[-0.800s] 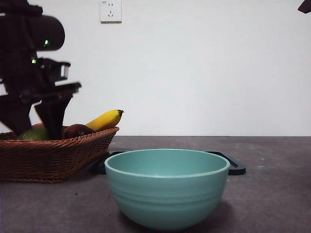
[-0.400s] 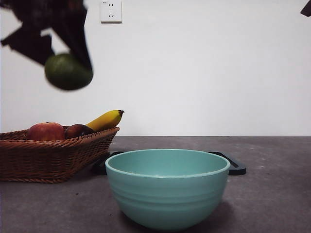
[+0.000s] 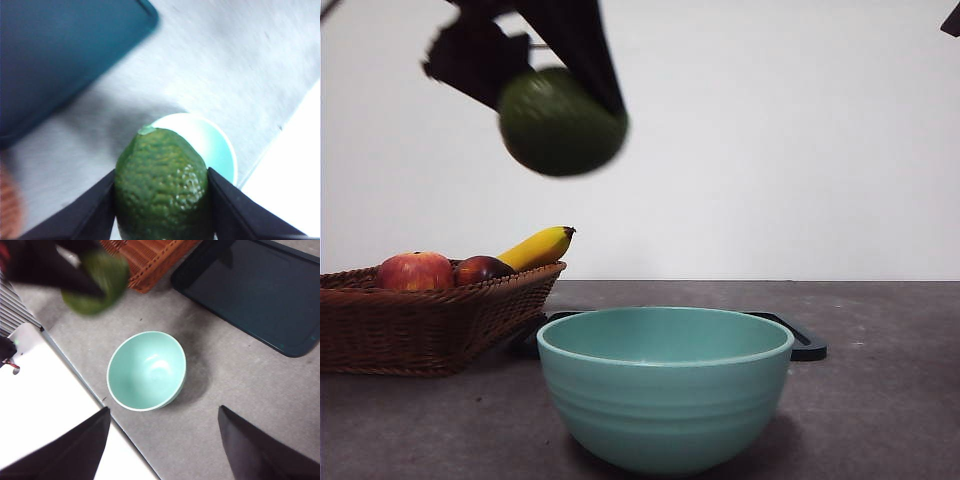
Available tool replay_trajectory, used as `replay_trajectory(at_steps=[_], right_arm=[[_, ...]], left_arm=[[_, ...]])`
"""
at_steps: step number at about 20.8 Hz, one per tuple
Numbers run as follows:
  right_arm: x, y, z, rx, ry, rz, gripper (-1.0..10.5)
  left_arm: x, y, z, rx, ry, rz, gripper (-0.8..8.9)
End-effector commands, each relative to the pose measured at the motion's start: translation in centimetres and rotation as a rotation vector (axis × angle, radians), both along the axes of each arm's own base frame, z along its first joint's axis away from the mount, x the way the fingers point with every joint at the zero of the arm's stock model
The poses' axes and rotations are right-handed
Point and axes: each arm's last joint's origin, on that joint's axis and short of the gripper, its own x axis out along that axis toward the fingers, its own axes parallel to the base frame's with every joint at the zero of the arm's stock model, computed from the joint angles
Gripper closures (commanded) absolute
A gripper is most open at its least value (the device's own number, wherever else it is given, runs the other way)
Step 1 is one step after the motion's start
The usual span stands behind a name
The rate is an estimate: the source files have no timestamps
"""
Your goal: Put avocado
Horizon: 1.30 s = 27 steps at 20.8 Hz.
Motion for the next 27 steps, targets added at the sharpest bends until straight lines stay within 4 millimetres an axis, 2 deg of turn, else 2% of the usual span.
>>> replay_trajectory(at_steps=[1, 7, 13, 17, 20, 25, 27], right_arm=[[0.1, 0.2, 0.5, 0.007, -0.015, 0.004, 6.0], [0.1, 0.2, 0.5, 0.007, -0.015, 0.004, 6.0], [0.1, 0.2, 0.5, 0.008, -0.015, 0.005, 6.0], [0.1, 0.2, 0.5, 0.008, -0.015, 0.005, 6.0], [0.1, 0.2, 0.5, 0.007, -0.014, 0.005, 6.0], [0.1, 0.2, 0.5, 0.007, -0.015, 0.005, 6.0], [0.1, 0.2, 0.5, 0.008, -0.015, 0.005, 6.0]], left_arm=[[0.2, -2.2, -1.0, 0.005, 0.015, -0.041, 6.29], [0.5, -6.2, -5.7, 0.109, 0.065, -0.11, 6.29], [0.6, -8.2, -9.4, 0.215, 0.083, -0.142, 6.29], [0.6, -8.9, -10.4, 0.225, 0.09, -0.156, 6.2], [0.6, -9.0, -11.0, 0.241, 0.103, -0.158, 5.38], [0.4, -9.2, -11.0, 0.241, 0.105, -0.162, 5.22], [0.4, -9.2, -11.0, 0.24, 0.105, -0.162, 4.58]])
